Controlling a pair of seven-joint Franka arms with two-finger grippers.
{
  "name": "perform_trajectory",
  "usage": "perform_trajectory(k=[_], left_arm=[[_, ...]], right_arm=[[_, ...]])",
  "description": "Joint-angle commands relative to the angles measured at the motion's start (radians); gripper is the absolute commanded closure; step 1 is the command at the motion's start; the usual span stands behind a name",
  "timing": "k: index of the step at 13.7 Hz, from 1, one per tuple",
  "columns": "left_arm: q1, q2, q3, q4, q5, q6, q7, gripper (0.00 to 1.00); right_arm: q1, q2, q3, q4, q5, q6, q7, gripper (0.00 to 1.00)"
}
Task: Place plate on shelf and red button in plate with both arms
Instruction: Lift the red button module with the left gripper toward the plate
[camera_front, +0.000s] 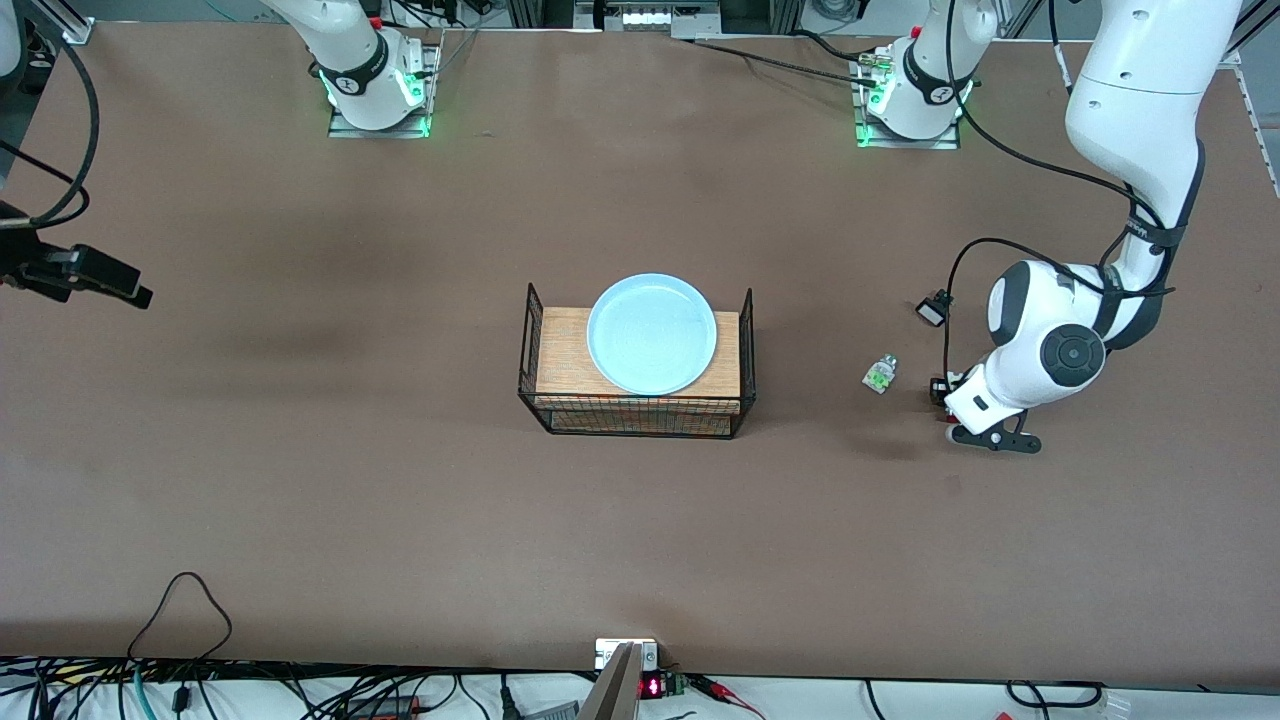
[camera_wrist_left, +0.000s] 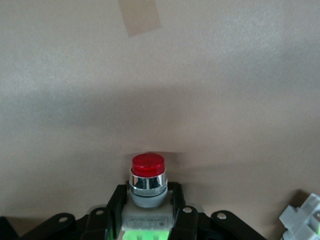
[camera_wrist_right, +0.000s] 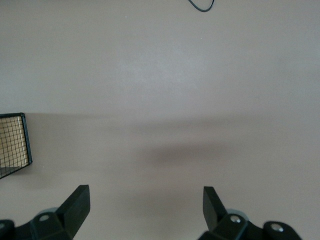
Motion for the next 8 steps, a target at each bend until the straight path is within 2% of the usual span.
perform_trajectory(k=[1,2,4,6,8], left_arm=[[0.0,-0.067,0.0,-0.014,0.022,-0.071,-0.01,0.84],[-0.001,-0.091,0.0,-0.002,0.022,-0.11,-0.01,0.85],[-0.018,-0.14,-0.015,0.087,0.022,-0.256,-0.013,0.85],[-0.024,-0.159,-0.081,0.207,0.013,-0.44,-0.032,0.8],[-0.024,-0.159,-0.185,0.329,0.008,-0.531,-0.113,0.8]], right_arm=[[-0.013,-0.108,0.028,-0.131,-0.022,0.032,-0.004,0.0],[-0.006,-0.119,0.028,-0.137,-0.038,0.02,-0.006,0.0],[0.005,-0.145,0.03,-0.16,-0.055,0.015,-0.009,0.0],[0.005,-0.143,0.03,-0.158,-0.056,0.011,-0.012,0.0],[0.011,-0.136,0.03,-0.149,-0.055,-0.011,-0.012,0.0]])
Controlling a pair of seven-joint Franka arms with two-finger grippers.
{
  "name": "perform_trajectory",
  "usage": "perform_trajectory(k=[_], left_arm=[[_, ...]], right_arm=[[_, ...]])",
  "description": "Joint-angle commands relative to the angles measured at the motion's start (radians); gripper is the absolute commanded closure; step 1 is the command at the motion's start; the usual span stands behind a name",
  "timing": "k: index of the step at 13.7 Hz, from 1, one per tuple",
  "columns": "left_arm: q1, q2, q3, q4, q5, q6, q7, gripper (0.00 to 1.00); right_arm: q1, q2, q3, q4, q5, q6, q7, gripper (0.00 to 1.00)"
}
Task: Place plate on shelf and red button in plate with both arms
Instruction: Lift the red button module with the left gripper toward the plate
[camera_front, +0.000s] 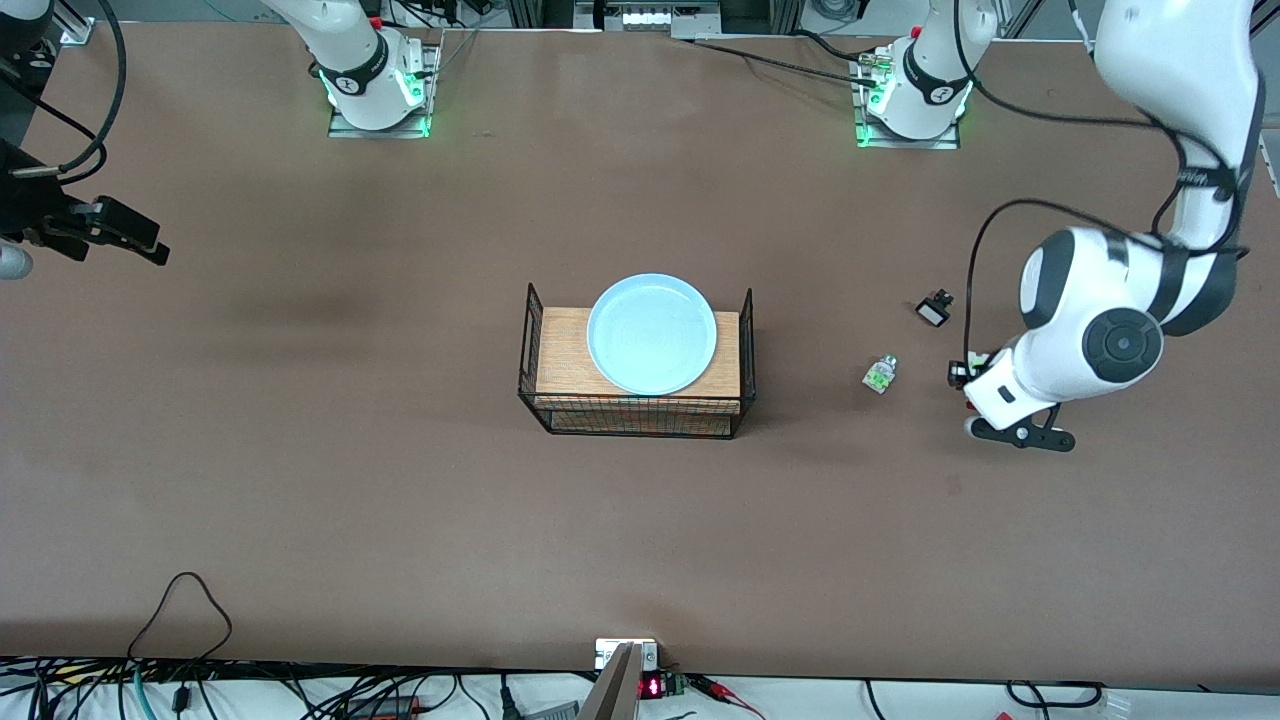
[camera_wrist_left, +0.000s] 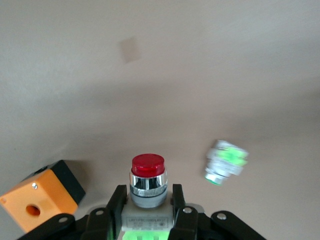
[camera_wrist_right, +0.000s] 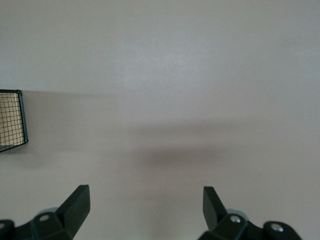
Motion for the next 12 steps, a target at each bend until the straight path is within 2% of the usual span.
perform_trajectory(k=[1,5,8,10,12], left_arm=[[-0.01,0.008,-0.141,0.16,0.004,-0.125,-0.147,0.81],[-0.041,0.016,-0.316,0.264,-0.172,-0.132,-0.441,0.82],[-0.205,0.069,-0.321,0.332,-0.168,-0.116,-0.586,0.82],[-0.265,0.127,-0.32,0.375,-0.163,-0.058,-0.67,0.82],[-0.325,0.17,-0.317,0.375,-0.067,0.012,-0.73,0.82]], right_arm=[[0.007,-0.008,0.004,-0.008,-0.013,-0.016,-0.011,0.0],[0.009,-0.003,0.009,-0.002,-0.012,-0.005,-0.011,0.0],[0.012,-0.003,0.009,0.0,-0.012,-0.006,-0.011,0.0],[0.013,-0.003,0.009,0.008,-0.012,-0.006,-0.011,0.0],[0.013,-0.003,0.009,0.008,-0.012,-0.006,-0.011,0.0]])
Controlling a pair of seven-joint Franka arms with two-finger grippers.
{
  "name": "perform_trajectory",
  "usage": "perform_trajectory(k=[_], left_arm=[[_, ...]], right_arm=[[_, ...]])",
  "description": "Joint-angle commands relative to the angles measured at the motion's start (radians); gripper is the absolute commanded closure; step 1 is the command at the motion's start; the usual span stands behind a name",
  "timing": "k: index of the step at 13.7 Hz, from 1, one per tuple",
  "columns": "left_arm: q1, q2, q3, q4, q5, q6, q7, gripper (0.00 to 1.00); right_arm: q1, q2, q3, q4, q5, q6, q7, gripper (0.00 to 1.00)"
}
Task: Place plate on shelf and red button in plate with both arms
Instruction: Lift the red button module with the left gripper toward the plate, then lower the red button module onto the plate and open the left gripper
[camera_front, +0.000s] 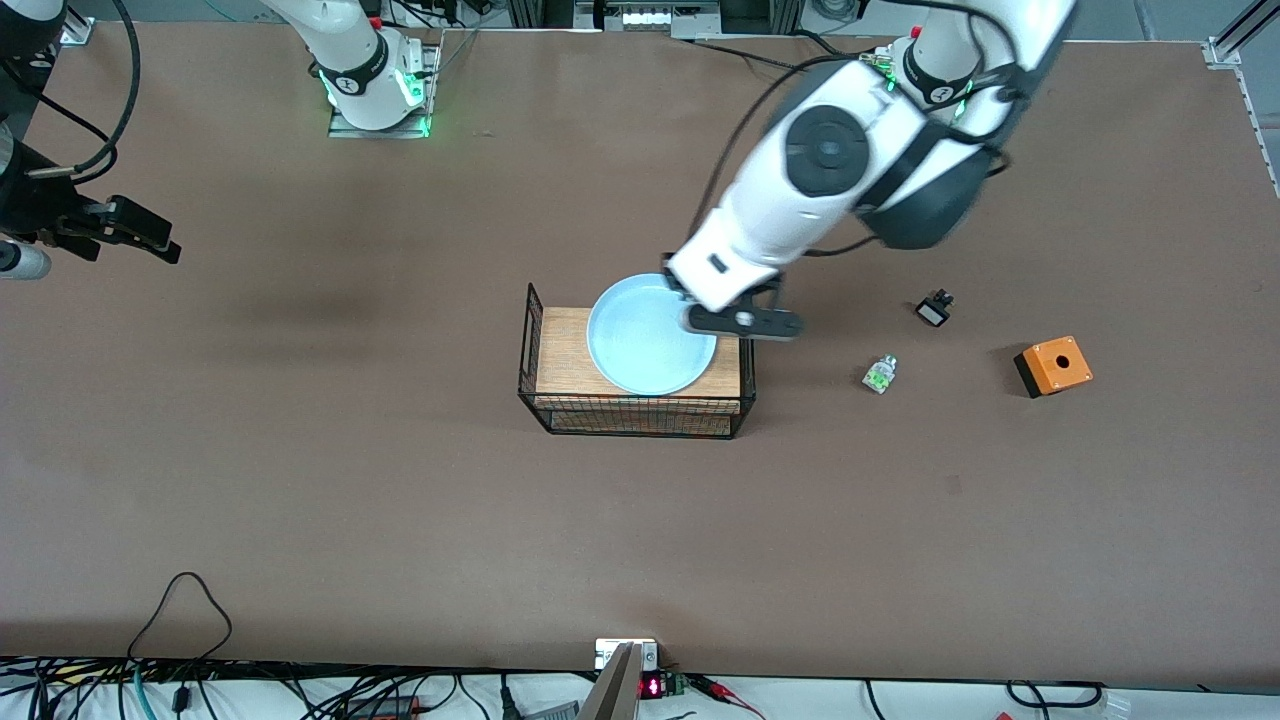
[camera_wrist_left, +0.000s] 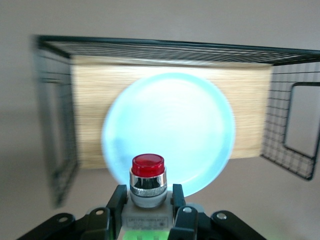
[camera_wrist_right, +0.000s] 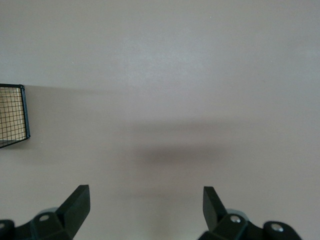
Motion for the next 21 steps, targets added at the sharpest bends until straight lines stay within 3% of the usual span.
perform_trajectory(k=[1,4,6,7,9,16,19,21], left_arm=[[-0.063,0.1,0.009,0.065,0.142,0.035,-0.099,0.82],[-0.09,0.147,0.009,0.067,0.224,0.096,-0.144,0.8],[-0.088,0.167,0.009,0.067,0.227,0.129,-0.144,0.71],[-0.084,0.174,0.011,0.067,0.225,0.13,-0.143,0.58],[-0.077,0.177,0.011,0.067,0.228,0.129,-0.129,0.0],[-0.057,0.127,0.011,0.067,0.227,0.095,-0.135,0.0],[-0.022,0.043,0.015,0.068,0.227,-0.04,-0.137,0.0],[0.063,-0.029,0.002,0.071,0.227,-0.164,-0.118,0.0]], right_arm=[[0.002,-0.006,0.002,0.006,-0.012,-0.001,-0.011,0.0],[0.002,-0.005,0.002,0.012,-0.013,0.002,-0.011,0.0],[0.002,-0.006,0.002,0.012,-0.013,0.001,-0.011,0.0],[0.002,-0.006,0.002,0.012,-0.013,0.001,-0.011,0.0],[0.002,-0.006,0.002,0.012,-0.013,-0.005,-0.011,0.0],[0.004,-0.008,0.004,0.012,-0.013,-0.012,-0.011,0.0],[0.004,-0.008,0.004,0.012,-0.013,-0.012,-0.011,0.0],[0.005,-0.008,0.004,0.012,-0.013,-0.012,-0.011,0.0]])
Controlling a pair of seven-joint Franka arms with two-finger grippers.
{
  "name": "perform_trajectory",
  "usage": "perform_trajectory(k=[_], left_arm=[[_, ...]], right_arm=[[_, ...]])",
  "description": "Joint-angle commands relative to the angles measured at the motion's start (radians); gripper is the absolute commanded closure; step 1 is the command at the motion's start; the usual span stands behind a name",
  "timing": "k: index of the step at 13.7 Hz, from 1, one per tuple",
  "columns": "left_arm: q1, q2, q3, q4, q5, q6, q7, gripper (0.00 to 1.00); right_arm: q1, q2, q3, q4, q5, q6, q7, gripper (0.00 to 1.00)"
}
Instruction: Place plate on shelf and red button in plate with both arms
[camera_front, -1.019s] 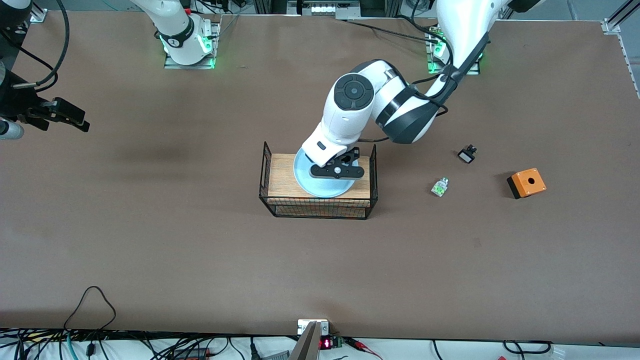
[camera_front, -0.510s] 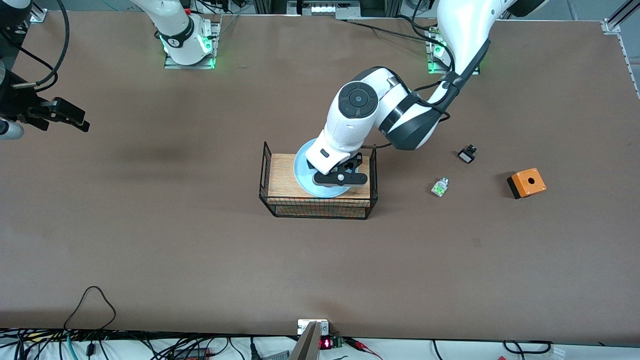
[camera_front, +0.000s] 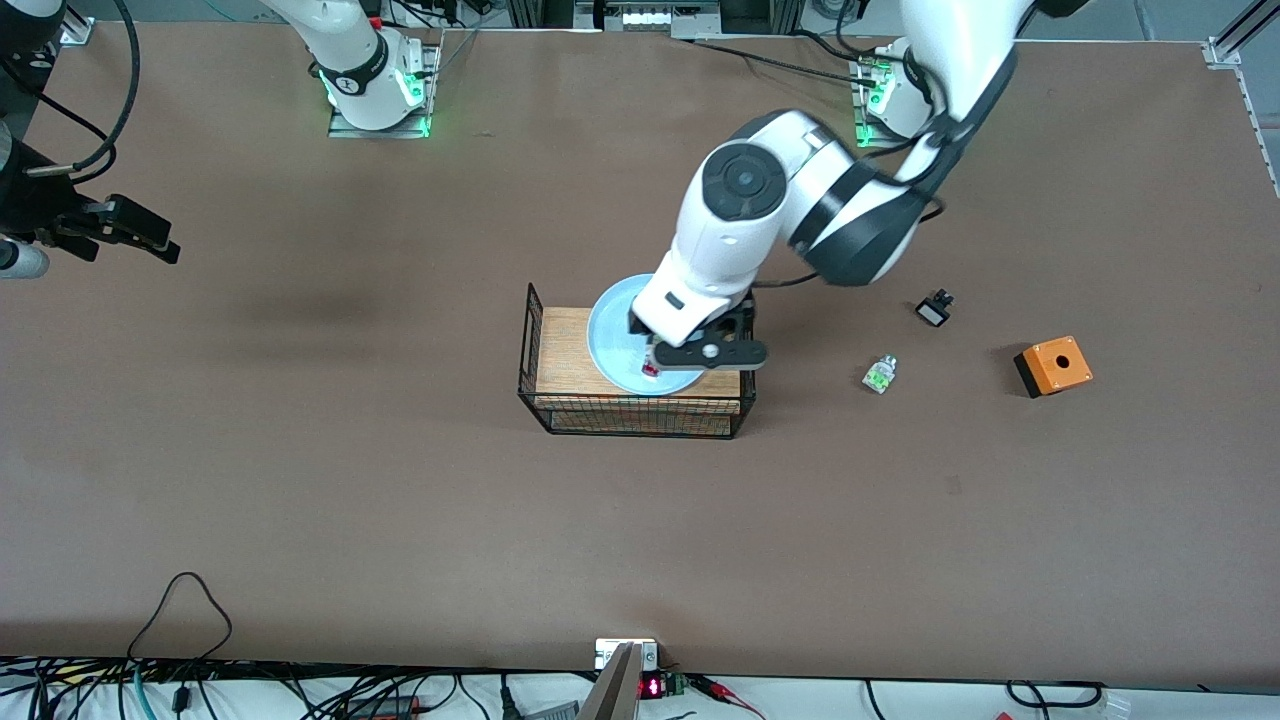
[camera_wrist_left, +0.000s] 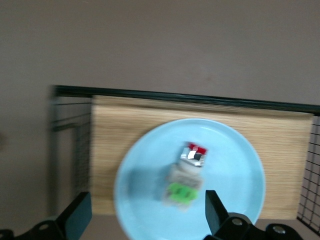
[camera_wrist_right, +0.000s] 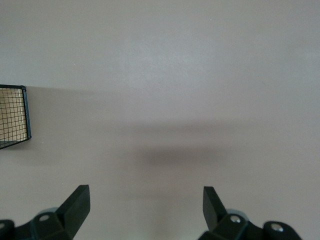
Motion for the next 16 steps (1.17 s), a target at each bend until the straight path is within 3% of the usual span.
perform_trajectory(k=[1,4,8,10,13,16], left_arm=[[0.096,-0.114,-0.018,-0.013,0.02,-0.146,0.027,0.0],[0.139,-0.149,-0.013,-0.013,0.023,-0.251,0.081,0.0],[0.233,-0.218,-0.007,0.022,0.023,-0.426,0.303,0.0],[0.297,-0.278,0.02,0.007,0.011,-0.429,0.443,0.0],[0.282,-0.405,0.181,-0.051,-0.022,-0.421,0.646,0.0],[0.235,-0.555,0.416,-0.167,-0.132,-0.394,0.929,0.0]], right_arm=[[0.004,-0.008,0.002,0.007,-0.013,-0.012,-0.01,0.0],[0.004,-0.008,0.002,0.007,-0.013,-0.012,-0.01,0.0],[0.004,-0.008,0.002,0.007,-0.013,-0.012,-0.01,0.0],[0.002,-0.008,0.002,0.016,-0.013,-0.012,-0.01,0.0],[0.002,-0.008,0.002,0.019,-0.013,-0.012,-0.01,0.0],[0.004,-0.008,0.002,0.019,-0.013,-0.014,-0.01,0.0]])
